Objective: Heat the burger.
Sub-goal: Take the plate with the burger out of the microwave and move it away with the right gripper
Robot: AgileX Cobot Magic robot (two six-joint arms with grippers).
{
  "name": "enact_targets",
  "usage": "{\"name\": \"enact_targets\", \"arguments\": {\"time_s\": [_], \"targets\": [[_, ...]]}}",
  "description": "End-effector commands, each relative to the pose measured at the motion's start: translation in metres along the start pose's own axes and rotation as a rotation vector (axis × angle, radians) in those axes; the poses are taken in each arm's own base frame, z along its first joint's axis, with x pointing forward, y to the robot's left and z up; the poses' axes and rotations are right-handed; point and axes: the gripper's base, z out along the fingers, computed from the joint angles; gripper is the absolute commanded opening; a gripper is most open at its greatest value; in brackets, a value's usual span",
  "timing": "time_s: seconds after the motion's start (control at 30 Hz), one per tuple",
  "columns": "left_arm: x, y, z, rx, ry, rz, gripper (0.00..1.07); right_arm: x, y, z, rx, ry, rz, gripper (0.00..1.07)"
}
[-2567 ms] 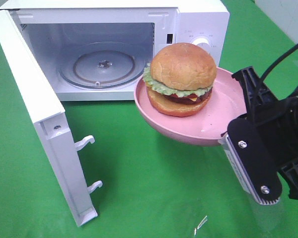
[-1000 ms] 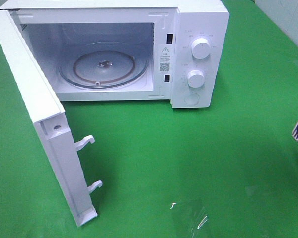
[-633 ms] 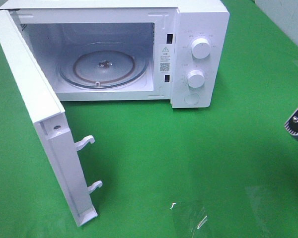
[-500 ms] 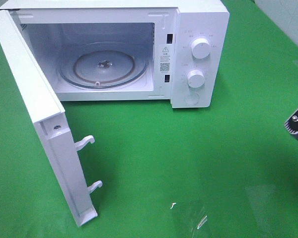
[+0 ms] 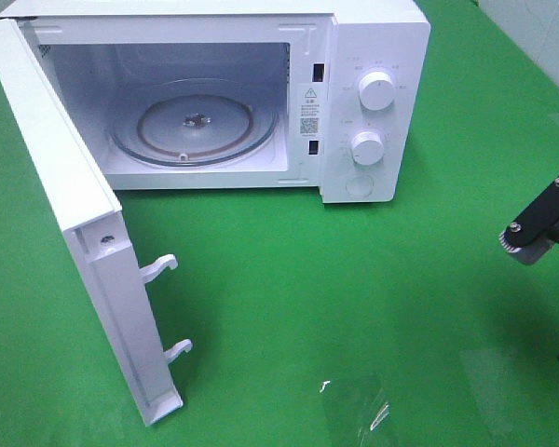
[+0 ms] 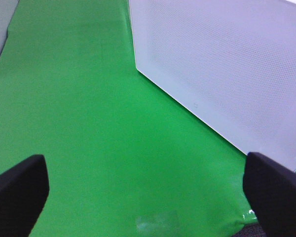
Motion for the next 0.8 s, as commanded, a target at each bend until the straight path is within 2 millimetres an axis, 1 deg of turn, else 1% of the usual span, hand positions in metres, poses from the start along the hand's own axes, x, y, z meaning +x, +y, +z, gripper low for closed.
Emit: {"name": "enact_targets", "arguments": {"time_s": [0.03,0.23,0.27,0.3,0.33,0.37,0.4,0.43,0.6,0.8], "targets": [[0.0,0.0,0.0,-0.004,-0.015,-0.003,1.0,-0.009,0.003,0.008,0.042,0.006,-0.005,0.0],[0.0,0.0,0.0,-0.004,-0.015,-0.003,1.0,-0.015,0.013,0.019,0.033,0.025,-0.003,0.0],[0.0,0.0,0.0,-0.004,-0.015,-0.003,1.0,-0.017,0.017,0.024,0.025,0.037,0.002,0.0],[0.0,0.0,0.0,-0.004,-0.015,-0.003,1.0,-0.017,0.017,0.024,0.025,0.037,0.002,0.0],[0.0,0.0,0.0,-0.004,-0.015,-0.003,1.0,-0.019,0.018,0.03,0.013,0.051,0.019,0.0],[0.0,0.0,0.0,-0.004,-0.015,-0.003,1.0,-0.019,0.018,0.03,0.013,0.051,0.019,0.0],[0.0,0.0,0.0,-0.004,-0.015,-0.003,1.0,-0.02,0.019,0.036,0.003,0.059,0.031,0.0],[0.0,0.0,0.0,-0.004,-0.015,-0.003,1.0,-0.02,0.019,0.036,0.003,0.059,0.031,0.0],[0.0,0.0,0.0,-0.004,-0.015,-0.003,1.0,-0.023,0.017,0.05,-0.019,0.076,0.07,0.0],[0.0,0.0,0.0,-0.004,-0.015,-0.003,1.0,-0.025,0.015,0.057,-0.028,0.07,0.086,0.01]]}}
